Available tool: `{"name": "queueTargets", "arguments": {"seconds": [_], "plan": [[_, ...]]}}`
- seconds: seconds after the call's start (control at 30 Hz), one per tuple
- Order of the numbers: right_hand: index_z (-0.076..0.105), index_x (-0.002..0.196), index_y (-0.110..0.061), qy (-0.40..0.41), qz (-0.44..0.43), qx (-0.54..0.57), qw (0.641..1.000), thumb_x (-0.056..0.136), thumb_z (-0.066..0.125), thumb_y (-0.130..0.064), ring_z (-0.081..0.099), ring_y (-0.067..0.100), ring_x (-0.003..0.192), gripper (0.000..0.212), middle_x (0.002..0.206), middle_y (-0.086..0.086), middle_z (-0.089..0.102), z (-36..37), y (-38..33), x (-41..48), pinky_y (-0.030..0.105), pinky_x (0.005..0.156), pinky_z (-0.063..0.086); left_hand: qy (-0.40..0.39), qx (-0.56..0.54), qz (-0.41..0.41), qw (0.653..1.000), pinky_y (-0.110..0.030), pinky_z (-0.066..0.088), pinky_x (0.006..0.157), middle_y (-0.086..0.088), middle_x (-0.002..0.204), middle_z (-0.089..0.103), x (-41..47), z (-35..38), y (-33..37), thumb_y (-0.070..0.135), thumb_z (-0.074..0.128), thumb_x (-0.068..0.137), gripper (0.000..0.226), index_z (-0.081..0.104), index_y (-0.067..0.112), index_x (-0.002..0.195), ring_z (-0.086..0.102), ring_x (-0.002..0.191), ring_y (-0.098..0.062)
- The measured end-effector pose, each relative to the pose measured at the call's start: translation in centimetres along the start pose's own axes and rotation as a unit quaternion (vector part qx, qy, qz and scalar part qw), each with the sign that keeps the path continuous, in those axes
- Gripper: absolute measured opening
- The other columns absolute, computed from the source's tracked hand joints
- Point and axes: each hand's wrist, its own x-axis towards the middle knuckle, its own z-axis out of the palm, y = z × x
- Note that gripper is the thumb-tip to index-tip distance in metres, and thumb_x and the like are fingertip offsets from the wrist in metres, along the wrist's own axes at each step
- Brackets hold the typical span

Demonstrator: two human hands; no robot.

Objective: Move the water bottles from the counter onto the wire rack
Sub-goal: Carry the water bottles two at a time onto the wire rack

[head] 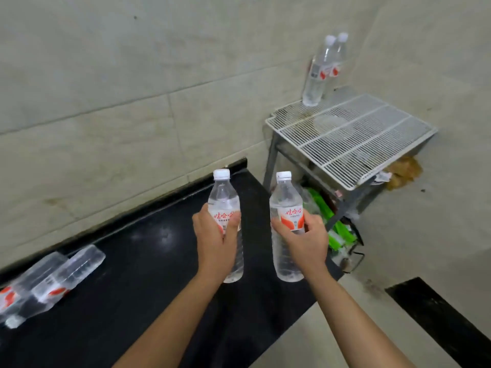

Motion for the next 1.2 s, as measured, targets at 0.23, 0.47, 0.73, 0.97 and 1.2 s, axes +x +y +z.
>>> {"name": "queueTargets", "arguments": {"seconds": [0.23, 0.47, 0.73, 0.97, 1.2], "plan": [[0.068, 0.092, -0.033, 0.033, -0.054, 0.030, 0.998, 0.062, 0.082, -0.061, 0.059, 0.006, 0.078, 0.043, 0.088, -0.009, 0.054, -15.4, 5.3, 6.0, 0.029, 0.069, 0.051, 0.017, -0.059, 0.089, 0.994, -0.002, 0.034, 0.087, 0.021, 0.109, 0.039, -5.9, 13.2, 10.9, 0.061, 0.056, 0.081, 0.056, 0.045, 0.032, 0.127, 0.046, 0.108, -0.006], [0.072, 0.096, -0.028, 0.066, -0.125, -0.010, 0.990, 0.063, 0.082, -0.059, 0.057, 0.007, 0.072, 0.046, 0.086, -0.009, 0.052, -27.9, 6.8, 14.2, 0.024, 0.063, 0.045, 0.010, -0.106, 0.110, 0.988, -0.043, 0.050, 0.099, 0.012, 0.117, 0.062, -7.2, 22.7, 18.9, 0.067, 0.062, 0.079, 0.037, 0.046, 0.066, 0.112, 0.059, 0.114, -0.017], [0.070, 0.091, -0.027, 0.069, -0.209, -0.039, 0.975, 0.064, 0.078, -0.067, 0.057, 0.007, 0.075, 0.050, 0.081, -0.010, 0.059, -31.0, 4.0, 24.6, 0.029, 0.068, 0.046, -0.006, -0.147, 0.138, 0.979, -0.053, 0.048, 0.105, 0.000, 0.140, 0.055, -0.4, 28.0, 23.6, 0.062, 0.081, 0.072, 0.078, 0.041, 0.042, 0.137, 0.059, 0.126, -0.025], [0.065, 0.089, -0.032, 0.019, -0.248, -0.158, 0.956, 0.069, 0.069, -0.079, 0.060, 0.004, 0.072, 0.051, 0.076, -0.013, 0.064, -31.1, 1.3, 35.0, 0.028, 0.063, 0.048, 0.011, -0.199, 0.119, 0.973, -0.047, 0.050, 0.106, 0.003, 0.147, 0.051, 9.4, 32.5, 25.2, 0.045, 0.085, 0.074, 0.091, 0.037, 0.033, 0.151, 0.057, 0.130, -0.019], [0.055, 0.108, -0.034, -0.023, -0.278, -0.207, 0.938, 0.077, 0.060, -0.078, 0.055, 0.006, 0.069, 0.054, 0.082, -0.018, 0.057, -28.0, -1.2, 44.0, 0.026, 0.067, 0.047, 0.034, -0.138, 0.137, 0.980, -0.048, 0.051, 0.104, 0.002, 0.138, 0.058, 18.2, 35.1, 25.7, 0.046, 0.084, 0.071, 0.080, 0.051, 0.032, 0.142, 0.058, 0.127, -0.016]]}}
